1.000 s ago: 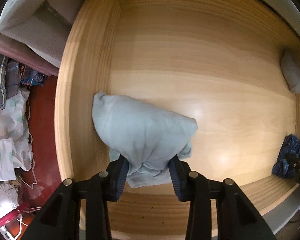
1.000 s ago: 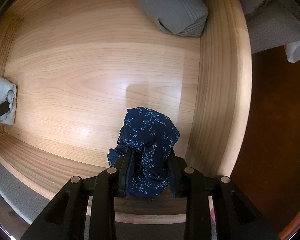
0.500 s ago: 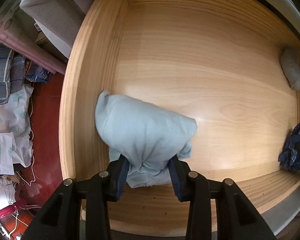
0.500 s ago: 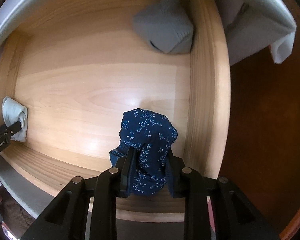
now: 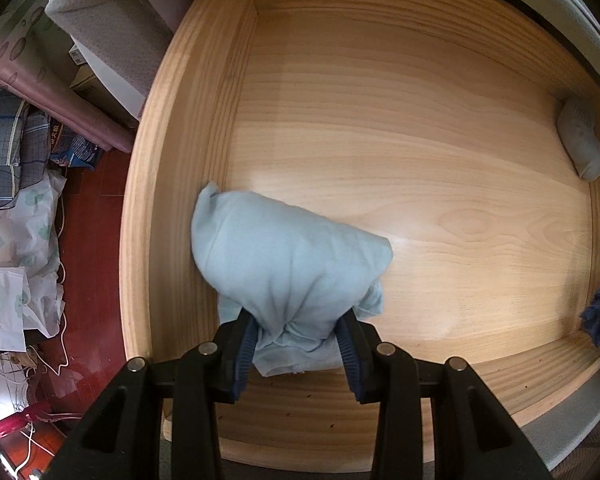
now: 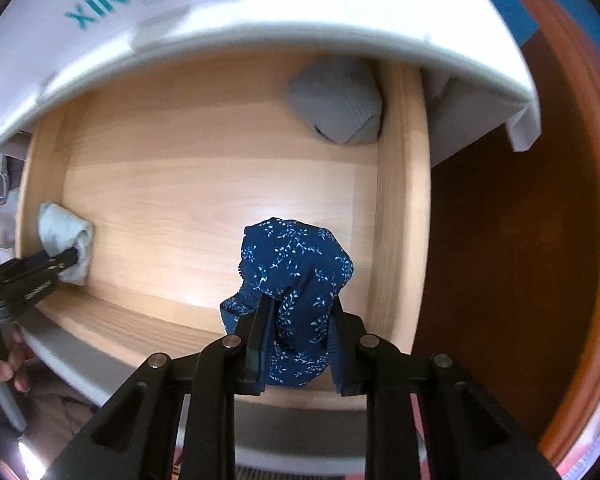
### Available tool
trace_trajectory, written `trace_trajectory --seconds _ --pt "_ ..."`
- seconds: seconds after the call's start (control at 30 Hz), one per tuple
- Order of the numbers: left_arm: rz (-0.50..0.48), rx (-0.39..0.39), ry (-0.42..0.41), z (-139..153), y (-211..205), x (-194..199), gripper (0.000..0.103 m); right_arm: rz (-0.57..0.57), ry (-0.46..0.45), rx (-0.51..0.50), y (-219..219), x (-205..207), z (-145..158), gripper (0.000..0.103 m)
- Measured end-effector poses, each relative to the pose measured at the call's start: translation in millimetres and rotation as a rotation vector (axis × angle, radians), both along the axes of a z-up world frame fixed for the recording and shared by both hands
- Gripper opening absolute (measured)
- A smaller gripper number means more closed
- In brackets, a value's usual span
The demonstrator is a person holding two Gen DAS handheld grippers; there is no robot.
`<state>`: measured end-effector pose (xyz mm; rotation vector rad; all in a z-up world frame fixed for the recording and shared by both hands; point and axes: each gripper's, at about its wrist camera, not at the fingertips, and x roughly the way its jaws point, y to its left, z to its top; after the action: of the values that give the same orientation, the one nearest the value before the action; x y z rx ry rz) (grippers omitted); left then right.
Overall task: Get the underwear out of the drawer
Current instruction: 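Carry the navy floral garment into the white box and open the right tool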
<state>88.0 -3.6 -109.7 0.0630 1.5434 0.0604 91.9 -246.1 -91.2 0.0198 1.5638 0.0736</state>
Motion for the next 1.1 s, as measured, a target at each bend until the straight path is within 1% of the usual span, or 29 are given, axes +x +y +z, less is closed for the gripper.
trace_trajectory --seconds 0.2,0.3,0.33,0.4,0.43,0.47,0.5,0.57,0.6,0.67,0.77,0.9,0.97,1.1 --pt "0.001 -0.004 -0.006 -1.5 6.1 -1.2 0.038 0.007 -0.067 0.021 -5.6 5.7 50.0 0.020" --pt "0.001 -0.004 -0.007 -2.3 8.7 -1.8 0.038 0.019 -0.114 0.032 -6.2 8.2 87.9 0.020" --pt "0.002 -0.004 -0.007 -2.4 8.7 -1.8 0.038 0.030 -0.140 0.034 -5.4 9.8 106.4 0.020" --pt "0.002 -0.006 -0.008 -2.0 8.1 -1.8 0.038 0.045 -0.175 0.029 -3.2 11.8 132.3 0.020" --pt "0.003 -0.007 -0.009 -2.0 8.6 -1.9 0.038 0.055 -0.204 0.033 -1.1 15.0 152.5 0.020" --pt "0.003 -0.007 -0.009 -2.2 9.0 -1.8 0.038 0.060 -0.221 0.035 3.8 16.5 162.7 0.020" --pt "0.003 -0.007 -0.009 -2.4 9.5 -1.7 0.038 0.069 -0.250 0.037 7.3 21.3 181.5 0.020" --pt "0.003 -0.007 -0.009 -2.5 9.5 -1.8 0.038 0.078 -0.295 0.047 17.8 29.1 203.7 0.020" --pt "0.002 -0.007 -0.009 -2.5 9.4 -1.8 0.038 0.089 -0.328 0.047 23.1 36.7 221.3 0.020" --pt "0.003 -0.007 -0.009 -2.4 9.4 -1.9 0.038 0.101 -0.380 0.044 34.0 51.6 244.4 0.020" --pt "0.003 -0.007 -0.010 -2.5 9.3 -2.0 0.038 0.113 -0.419 0.052 51.4 80.2 259.9 0.020" --pt "0.003 -0.008 -0.011 -4.1 10.8 -1.7 0.038 0.140 -0.431 0.032 79.8 122.5 262.7 0.020" --pt "0.003 -0.009 -0.011 -4.5 11.0 -1.3 0.038 0.153 -0.415 0.018 94.7 146.8 253.3 0.020" --pt "0.002 -0.009 -0.012 -4.7 11.4 -0.8 0.038 0.177 -0.376 -0.012 118.6 177.0 227.4 0.020"
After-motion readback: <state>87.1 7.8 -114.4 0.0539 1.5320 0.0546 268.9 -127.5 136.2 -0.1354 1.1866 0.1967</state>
